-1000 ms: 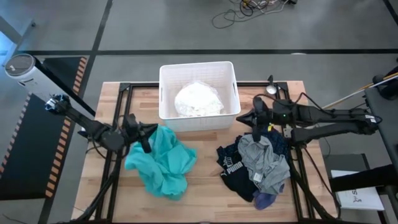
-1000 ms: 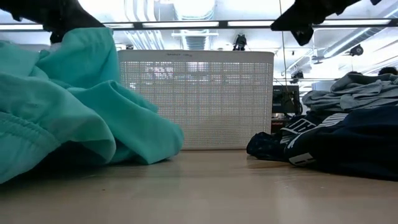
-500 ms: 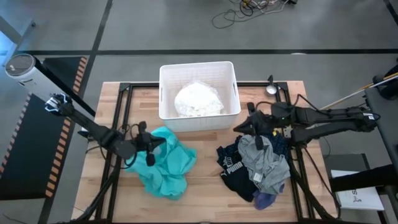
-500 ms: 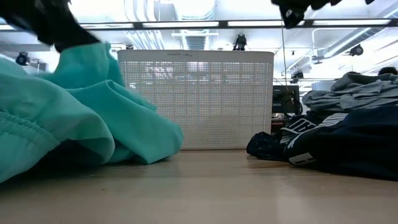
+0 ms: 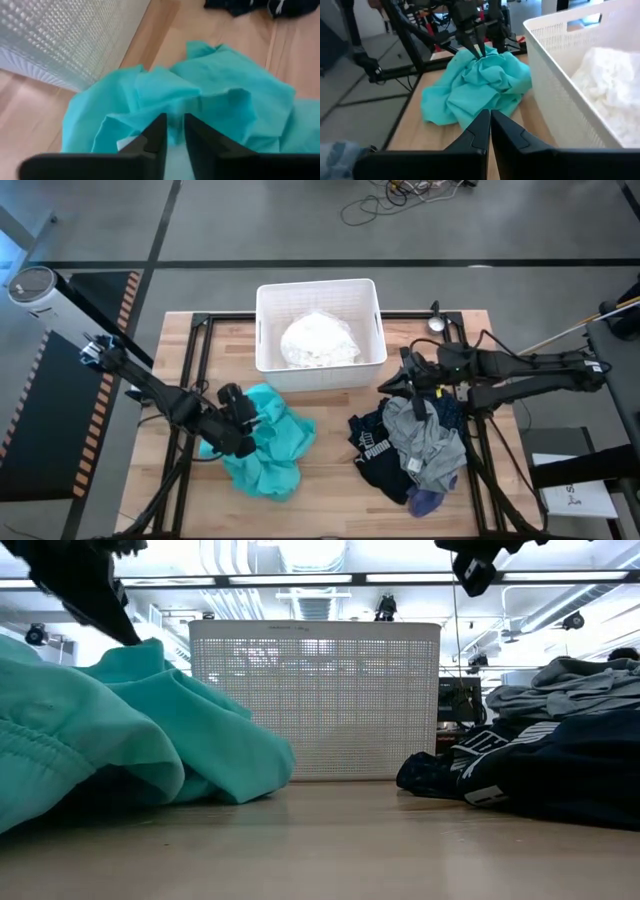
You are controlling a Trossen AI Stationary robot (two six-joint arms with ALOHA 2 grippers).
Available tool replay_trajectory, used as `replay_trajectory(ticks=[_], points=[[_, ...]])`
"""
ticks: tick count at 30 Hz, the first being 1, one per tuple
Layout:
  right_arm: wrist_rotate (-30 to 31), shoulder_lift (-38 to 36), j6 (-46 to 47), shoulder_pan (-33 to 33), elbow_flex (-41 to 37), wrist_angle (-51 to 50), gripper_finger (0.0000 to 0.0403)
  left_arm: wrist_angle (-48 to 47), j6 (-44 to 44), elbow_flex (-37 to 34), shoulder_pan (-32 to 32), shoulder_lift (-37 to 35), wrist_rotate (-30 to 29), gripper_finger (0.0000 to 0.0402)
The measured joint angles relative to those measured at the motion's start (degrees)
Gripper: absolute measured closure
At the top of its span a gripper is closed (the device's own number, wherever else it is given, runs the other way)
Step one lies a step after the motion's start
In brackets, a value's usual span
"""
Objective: Sort clothes
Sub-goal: Move the light blue shorts to the middle left of the table, then move the gray shirt to the upper right of the table
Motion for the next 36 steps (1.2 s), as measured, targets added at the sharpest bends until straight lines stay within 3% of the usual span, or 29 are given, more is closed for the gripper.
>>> replay_trajectory(ticks=[6,10,13,18,22,27,36], points=[[-1.49,-2.04,0.74,0.04,0.02,-4.1,0.0399,-14.31,-0.03,15.34,0.0,6.39,-0.92,0.0252],[-1.19,-3.3,0.66,0.02,0.02,-10.19,0.0374,-19.85,1.11,23.93,-0.26,9.16,-3.54,0.0198],[-1.06,-3.51,0.63,0.02,0.02,-15.74,0.0343,-19.06,3.36,26.66,-1.5,9.91,-7.87,0.0172],[0.35,-2.78,1.28,0.02,0.02,-24.55,0.0283,-14.46,7.11,25.02,-4.02,9.78,-14.53,0.0161],[0.65,-1.9,1.47,0.0,0.0,-30.65,0.0239,-3.52,10.24,19.32,-4.8,8.9,-15.08,0.0175],[3.15,0.35,1.8,0.02,0.02,-35.54,0.02,19.21,17.8,8.1,-4.84,8.04,-15.06,0.0206],[1.82,10.48,-0.27,0.02,-0.04,-36.81,0.0179,61.96,28.8,-10.51,-4.96,6.59,-14.63,0.0257]])
